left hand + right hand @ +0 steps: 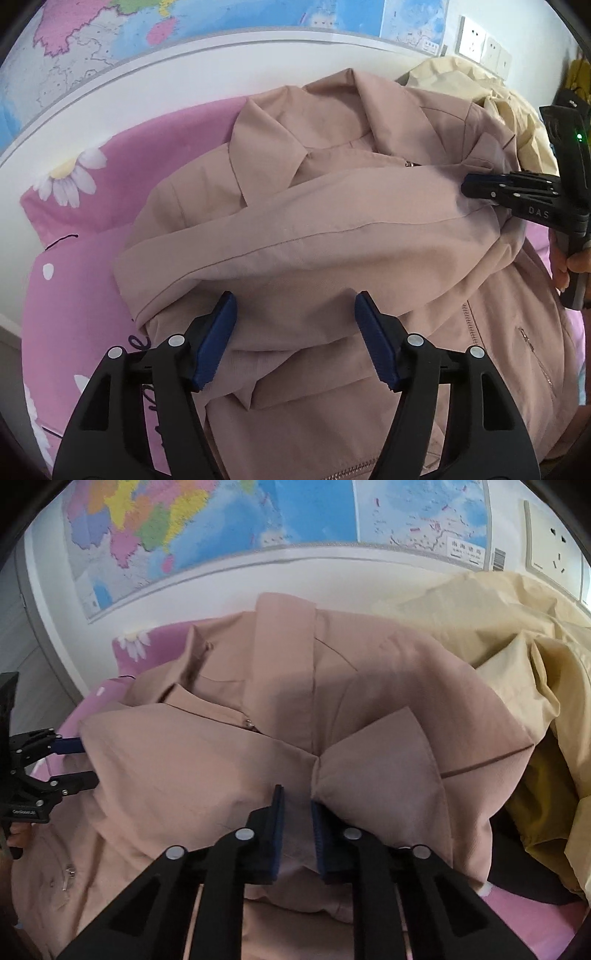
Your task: Fold large clothes
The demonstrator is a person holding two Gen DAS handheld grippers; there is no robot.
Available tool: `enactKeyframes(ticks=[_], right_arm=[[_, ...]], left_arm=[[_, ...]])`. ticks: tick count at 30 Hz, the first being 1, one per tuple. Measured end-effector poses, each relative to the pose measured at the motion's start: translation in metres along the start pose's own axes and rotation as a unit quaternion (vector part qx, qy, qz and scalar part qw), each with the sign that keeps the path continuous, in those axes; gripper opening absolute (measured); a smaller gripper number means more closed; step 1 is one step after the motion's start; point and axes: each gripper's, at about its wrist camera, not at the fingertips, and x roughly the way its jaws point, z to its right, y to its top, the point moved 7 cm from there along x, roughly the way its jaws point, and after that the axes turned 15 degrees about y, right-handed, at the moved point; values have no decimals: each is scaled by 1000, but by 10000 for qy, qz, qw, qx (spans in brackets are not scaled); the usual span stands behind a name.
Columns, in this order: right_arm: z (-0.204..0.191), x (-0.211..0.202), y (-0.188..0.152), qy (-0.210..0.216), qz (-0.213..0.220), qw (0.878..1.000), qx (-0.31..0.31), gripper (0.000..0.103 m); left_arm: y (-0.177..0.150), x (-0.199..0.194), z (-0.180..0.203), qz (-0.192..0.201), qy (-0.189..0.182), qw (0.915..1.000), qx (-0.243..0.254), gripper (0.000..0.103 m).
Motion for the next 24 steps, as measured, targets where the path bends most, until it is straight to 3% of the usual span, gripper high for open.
enactKeyframes(ticks=[6, 11, 16, 20, 24], right_arm=[[5, -8, -5, 251, 73, 9994, 216, 14], [-9, -36, -6, 441, 303, 9985, 72, 29], [-24, -53, -9, 443, 359, 9981, -242, 35], [-6, -39, -12, 225, 155, 9996, -45, 33], [20, -20, -16, 288, 77, 9989, 368, 21]], left_arm=[[0, -11, -2, 175, 159, 9997, 24, 66], [1, -20, -3, 311, 235, 9992, 18, 66], [4, -28, -11, 445, 202, 9987, -118, 68], [7, -16, -26, 249, 238, 9987, -380, 68], [0, 1, -39, 15, 345, 9977, -579, 67]])
